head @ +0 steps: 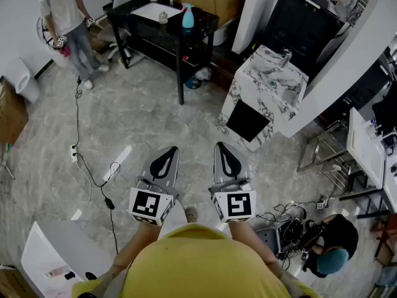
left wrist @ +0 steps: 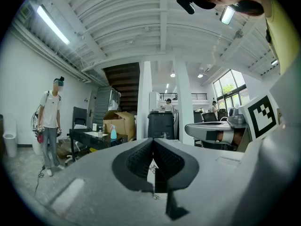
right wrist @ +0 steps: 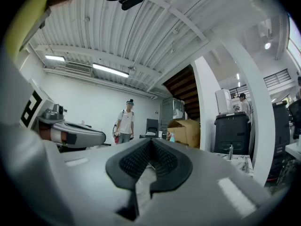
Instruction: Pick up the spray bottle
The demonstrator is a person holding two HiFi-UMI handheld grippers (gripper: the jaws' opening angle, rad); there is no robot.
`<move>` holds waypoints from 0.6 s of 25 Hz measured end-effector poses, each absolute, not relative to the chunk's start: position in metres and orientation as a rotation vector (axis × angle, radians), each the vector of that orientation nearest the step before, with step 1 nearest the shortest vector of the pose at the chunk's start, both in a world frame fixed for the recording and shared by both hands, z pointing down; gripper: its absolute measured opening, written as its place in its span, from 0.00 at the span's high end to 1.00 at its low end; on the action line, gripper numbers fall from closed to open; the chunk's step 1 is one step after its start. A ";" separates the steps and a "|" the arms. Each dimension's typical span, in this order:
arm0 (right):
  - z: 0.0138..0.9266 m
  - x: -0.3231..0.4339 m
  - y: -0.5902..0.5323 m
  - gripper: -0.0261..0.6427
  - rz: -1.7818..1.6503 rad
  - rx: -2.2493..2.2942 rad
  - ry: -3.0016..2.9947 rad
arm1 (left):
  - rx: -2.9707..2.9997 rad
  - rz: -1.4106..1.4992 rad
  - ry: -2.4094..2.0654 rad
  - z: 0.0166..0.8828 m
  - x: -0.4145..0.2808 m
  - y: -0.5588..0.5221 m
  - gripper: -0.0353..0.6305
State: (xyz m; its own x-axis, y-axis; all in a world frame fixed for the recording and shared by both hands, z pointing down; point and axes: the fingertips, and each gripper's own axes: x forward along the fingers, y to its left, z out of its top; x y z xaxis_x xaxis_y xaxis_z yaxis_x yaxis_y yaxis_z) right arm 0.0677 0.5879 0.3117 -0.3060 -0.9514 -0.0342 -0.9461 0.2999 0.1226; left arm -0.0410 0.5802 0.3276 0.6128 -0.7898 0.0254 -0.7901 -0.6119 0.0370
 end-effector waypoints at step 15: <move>0.328 0.065 0.445 0.90 -0.137 1.832 -2.519 | 2.811 -0.023 -1.331 0.337 -0.046 0.432 0.94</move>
